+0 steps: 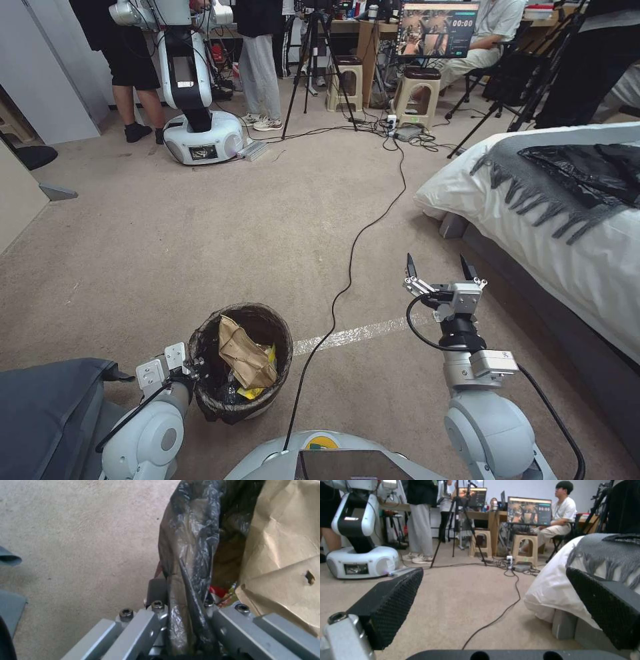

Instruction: Pick up the trash bin, then pick up the garbage from the floor and place it into the trash bin.

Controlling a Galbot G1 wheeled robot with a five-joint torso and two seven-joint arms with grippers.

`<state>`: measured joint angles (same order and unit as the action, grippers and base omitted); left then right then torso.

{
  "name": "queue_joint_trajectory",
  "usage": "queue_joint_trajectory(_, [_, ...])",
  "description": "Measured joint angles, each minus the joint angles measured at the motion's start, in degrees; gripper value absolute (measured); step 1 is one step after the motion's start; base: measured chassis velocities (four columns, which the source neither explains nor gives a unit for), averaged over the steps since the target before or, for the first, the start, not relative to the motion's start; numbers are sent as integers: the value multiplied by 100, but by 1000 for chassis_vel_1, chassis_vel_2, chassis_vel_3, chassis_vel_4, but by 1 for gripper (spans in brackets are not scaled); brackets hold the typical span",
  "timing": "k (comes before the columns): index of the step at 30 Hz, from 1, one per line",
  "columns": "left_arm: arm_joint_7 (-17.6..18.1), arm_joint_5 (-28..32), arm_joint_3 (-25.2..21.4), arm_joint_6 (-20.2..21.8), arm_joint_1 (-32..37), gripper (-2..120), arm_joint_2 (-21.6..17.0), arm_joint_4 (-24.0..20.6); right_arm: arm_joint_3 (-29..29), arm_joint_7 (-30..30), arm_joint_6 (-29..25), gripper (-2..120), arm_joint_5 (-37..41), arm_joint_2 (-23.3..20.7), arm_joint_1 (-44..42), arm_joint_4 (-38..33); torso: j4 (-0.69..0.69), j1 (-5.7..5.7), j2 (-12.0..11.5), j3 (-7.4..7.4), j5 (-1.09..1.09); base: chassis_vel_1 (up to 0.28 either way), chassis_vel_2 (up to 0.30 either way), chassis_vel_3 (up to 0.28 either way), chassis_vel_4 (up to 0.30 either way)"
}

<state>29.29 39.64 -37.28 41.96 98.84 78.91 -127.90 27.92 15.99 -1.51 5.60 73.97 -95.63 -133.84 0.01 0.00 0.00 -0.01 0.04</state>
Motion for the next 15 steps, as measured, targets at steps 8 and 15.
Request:
queue_joint_trajectory(8, [-66, -49, -23, -3, -25, 3, 30, 151, 2, 4, 0, 100, 3, -10, 1, 3, 0, 0, 0, 0, -1, 0, 0, 0, 0])
queue_joint_trajectory(15, [-86, -88, -26, 3, -6, 3, 35, 143, -3, 5, 0, 100, 3, -3, 2, 4, -2, 0, 0, 0, -5, 0, 0, 0, 0])
